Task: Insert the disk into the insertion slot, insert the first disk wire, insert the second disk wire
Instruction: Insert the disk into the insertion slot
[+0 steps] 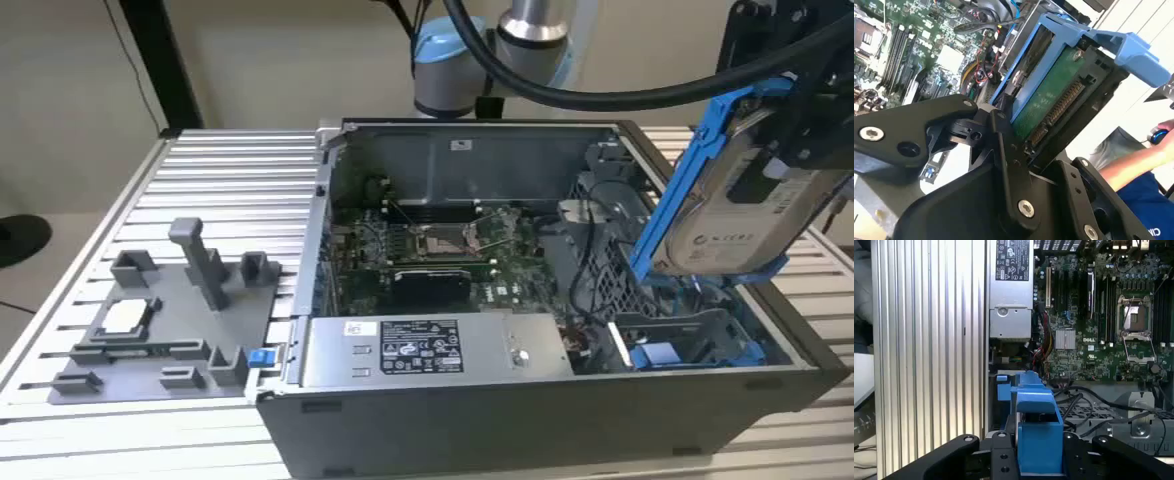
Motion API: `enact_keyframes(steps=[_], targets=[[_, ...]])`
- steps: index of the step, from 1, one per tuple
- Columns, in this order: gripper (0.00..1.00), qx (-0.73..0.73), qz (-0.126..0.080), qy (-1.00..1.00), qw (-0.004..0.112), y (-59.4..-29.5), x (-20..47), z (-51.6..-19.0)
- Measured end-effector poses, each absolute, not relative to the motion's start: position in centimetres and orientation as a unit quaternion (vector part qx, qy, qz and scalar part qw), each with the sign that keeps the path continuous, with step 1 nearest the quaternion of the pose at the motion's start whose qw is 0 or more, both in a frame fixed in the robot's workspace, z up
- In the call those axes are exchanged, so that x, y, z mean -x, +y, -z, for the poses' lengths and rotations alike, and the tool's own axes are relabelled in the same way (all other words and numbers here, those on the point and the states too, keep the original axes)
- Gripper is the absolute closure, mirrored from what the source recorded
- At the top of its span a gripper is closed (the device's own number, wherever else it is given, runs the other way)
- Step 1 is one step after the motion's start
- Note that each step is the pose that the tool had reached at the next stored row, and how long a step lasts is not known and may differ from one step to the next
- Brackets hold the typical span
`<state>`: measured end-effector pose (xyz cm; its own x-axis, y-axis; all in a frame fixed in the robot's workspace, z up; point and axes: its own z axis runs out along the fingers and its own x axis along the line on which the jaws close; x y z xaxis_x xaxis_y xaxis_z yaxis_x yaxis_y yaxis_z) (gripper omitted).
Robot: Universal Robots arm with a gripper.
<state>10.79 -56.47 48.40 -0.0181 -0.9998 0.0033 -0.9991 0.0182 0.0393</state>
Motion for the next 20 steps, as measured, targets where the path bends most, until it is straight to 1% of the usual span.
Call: enact_keyframes(steps=[12, 20], targets=[[1.0, -0.7, 0.013, -0.713, 0.015, -56.47, -10.79, -48.27], [1.0, -0.7, 0.014, -0.713, 0.015, -56.55, -10.86, -47.42]])
